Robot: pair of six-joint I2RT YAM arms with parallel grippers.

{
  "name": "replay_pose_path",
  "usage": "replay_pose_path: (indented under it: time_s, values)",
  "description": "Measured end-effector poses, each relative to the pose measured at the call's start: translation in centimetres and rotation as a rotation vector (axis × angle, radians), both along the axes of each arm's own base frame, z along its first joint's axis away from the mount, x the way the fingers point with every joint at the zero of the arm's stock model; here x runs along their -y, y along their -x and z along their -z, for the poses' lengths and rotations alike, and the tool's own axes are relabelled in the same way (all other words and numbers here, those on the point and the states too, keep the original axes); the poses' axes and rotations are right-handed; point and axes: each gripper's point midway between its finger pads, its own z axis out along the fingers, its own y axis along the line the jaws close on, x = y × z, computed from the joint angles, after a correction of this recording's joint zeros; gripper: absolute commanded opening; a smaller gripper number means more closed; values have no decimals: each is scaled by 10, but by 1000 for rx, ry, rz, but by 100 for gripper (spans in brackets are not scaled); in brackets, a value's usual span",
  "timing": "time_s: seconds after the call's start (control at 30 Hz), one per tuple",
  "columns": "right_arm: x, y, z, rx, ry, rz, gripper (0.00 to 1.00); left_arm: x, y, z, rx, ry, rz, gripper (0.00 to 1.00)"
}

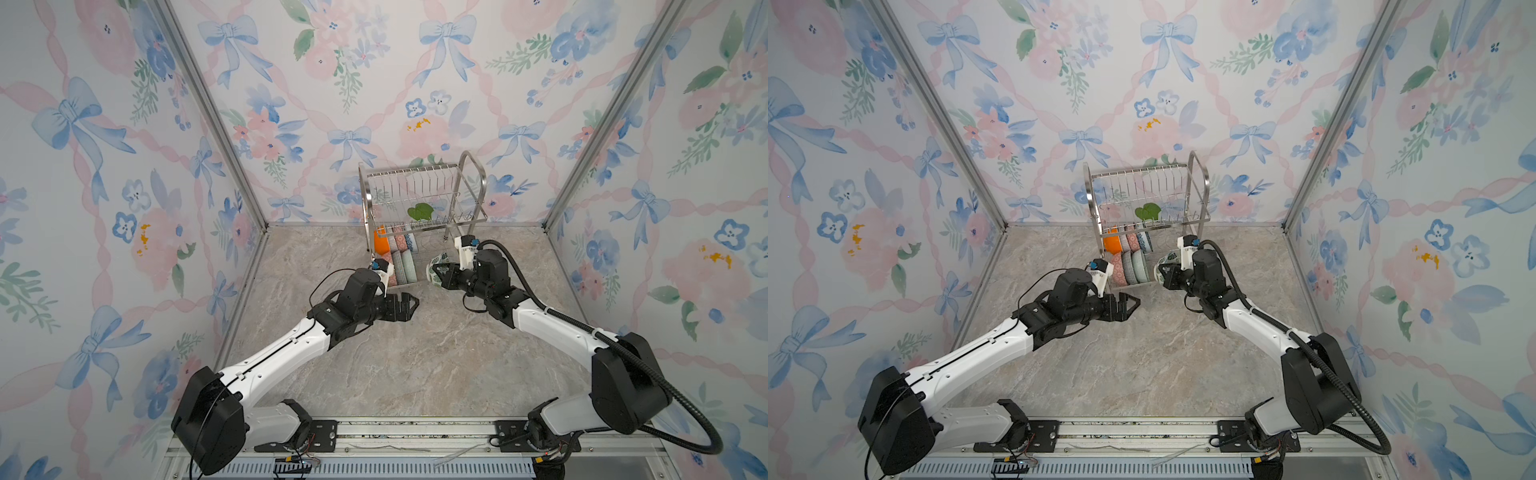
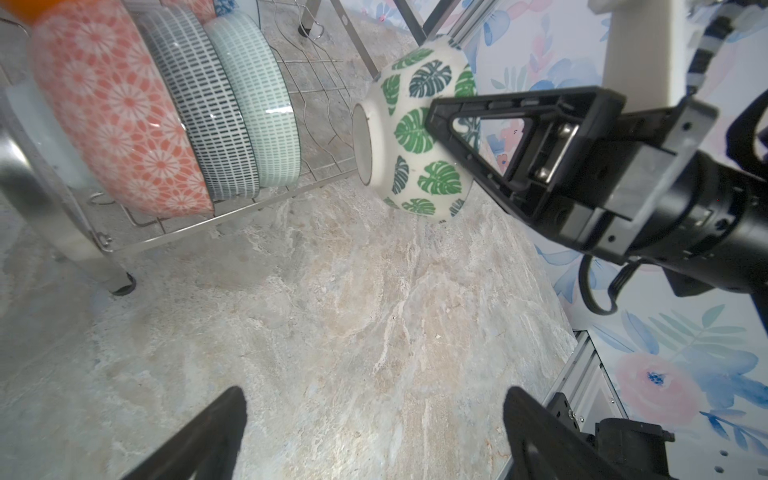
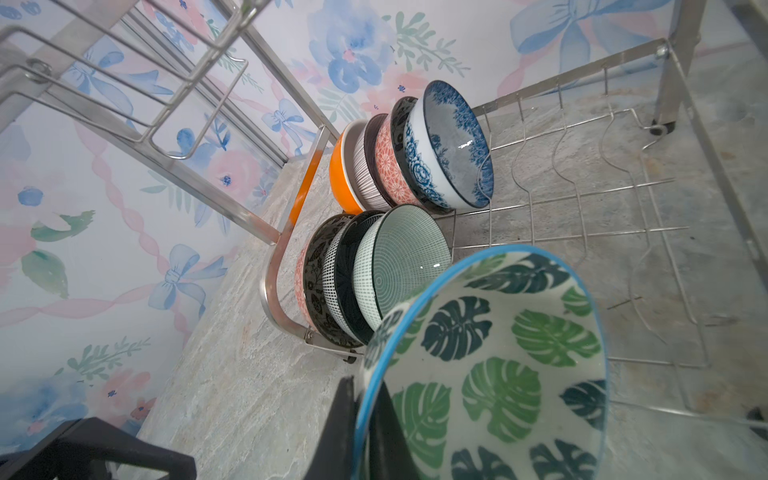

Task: Load the bowls into the dish rack
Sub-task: 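Carry the leaf-pattern bowl with right gripper into the rack front slot, then push the leaf-pattern bowl deeper into the rack slot with right gripper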

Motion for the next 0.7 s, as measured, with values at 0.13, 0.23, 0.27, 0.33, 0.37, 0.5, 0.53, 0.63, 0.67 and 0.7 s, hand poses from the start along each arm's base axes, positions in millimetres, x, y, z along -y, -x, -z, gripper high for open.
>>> replay_pose_path:
  time_s: [0.13, 0.23, 0.27, 0.33, 0.37, 0.5, 0.53, 0.63, 0.67, 0.7]
  values:
    - [-6, -11, -6, 13, -47, -15, 0, 0, 0, 1, 5, -8, 6, 98]
    - [-11, -20, -11, 25, -90, -26, 0, 0, -1, 2, 10, -16, 12, 98]
    - [-11, -22, -12, 25, -106, -28, 0, 1, -1, 3, 9, -17, 13, 98]
    - [-11, -29, -10, 18, -135, -28, 0, 2, -2, 3, 10, -19, 15, 98]
    - [-10, -33, -8, 14, -148, -26, 0, 2, -3, 3, 11, -23, 16, 98]
    - [-9, -42, 3, -14, -178, -27, 0, 3, -4, 4, 14, -29, 20, 98]
    - [-10, -45, 5, -20, -185, -28, 0, 3, -4, 5, 16, -33, 19, 98]
    - [-16, -50, 13, -39, -205, -44, 0, 3, -6, 9, 12, -44, 17, 98]
    - [-17, -52, 13, -40, -212, -49, 0, 3, -6, 10, 10, -46, 16, 98]
    - [-18, -53, 14, -41, -217, -53, 0, 3, -6, 10, 10, -47, 16, 98]
